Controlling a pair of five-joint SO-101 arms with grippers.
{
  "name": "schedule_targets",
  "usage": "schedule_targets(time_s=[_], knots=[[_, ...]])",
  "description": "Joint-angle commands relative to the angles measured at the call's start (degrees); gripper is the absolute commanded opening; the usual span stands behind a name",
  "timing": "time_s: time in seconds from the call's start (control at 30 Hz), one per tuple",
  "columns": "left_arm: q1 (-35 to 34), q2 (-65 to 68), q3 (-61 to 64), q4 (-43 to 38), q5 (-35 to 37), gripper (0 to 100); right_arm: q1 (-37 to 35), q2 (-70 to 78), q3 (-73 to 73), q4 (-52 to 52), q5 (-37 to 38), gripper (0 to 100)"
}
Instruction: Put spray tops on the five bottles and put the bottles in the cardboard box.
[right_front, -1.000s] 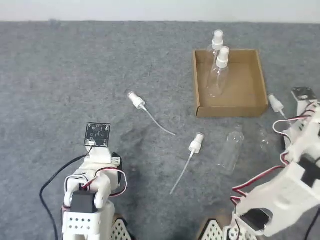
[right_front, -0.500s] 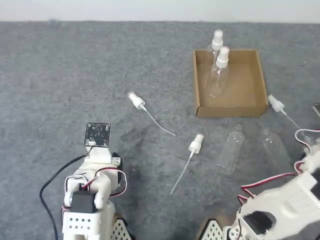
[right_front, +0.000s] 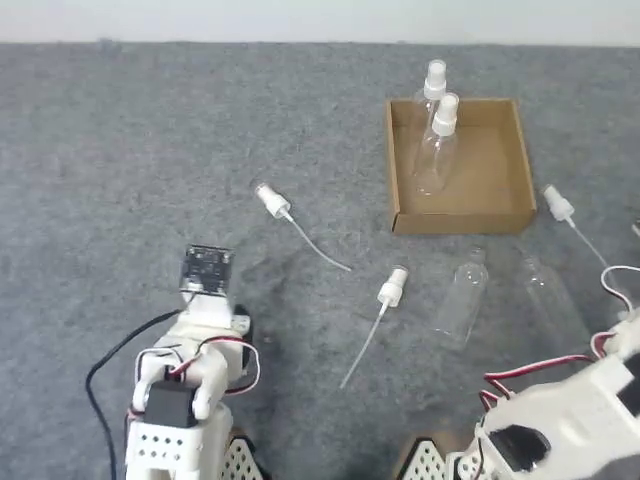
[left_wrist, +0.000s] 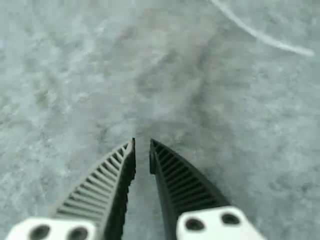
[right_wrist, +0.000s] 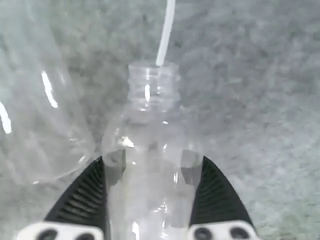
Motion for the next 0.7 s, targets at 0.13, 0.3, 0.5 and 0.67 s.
schedule_targets(time_s=[0.13,0.3,0.5,0.67], knots=[[-12.22,-1.14,-4.26,-20.04,-23.56,4,-0.40,-10.77,-4.66,3.74,-4.48,1.3],[-12.40,0.35,-13.93,-17.67,-24.00,5,-0.13,-13.67,-4.75,4.26,-4.48,1.2],[-12.22,18.29,-31.16,-12.04,-19.08,5,-0.48,-13.58,-4.57,4.09,-4.48,1.2],[-4.84,37.10,-43.12,-9.58,-8.53,5,-3.74,-14.11,-2.99,4.26,-5.01,1.3]])
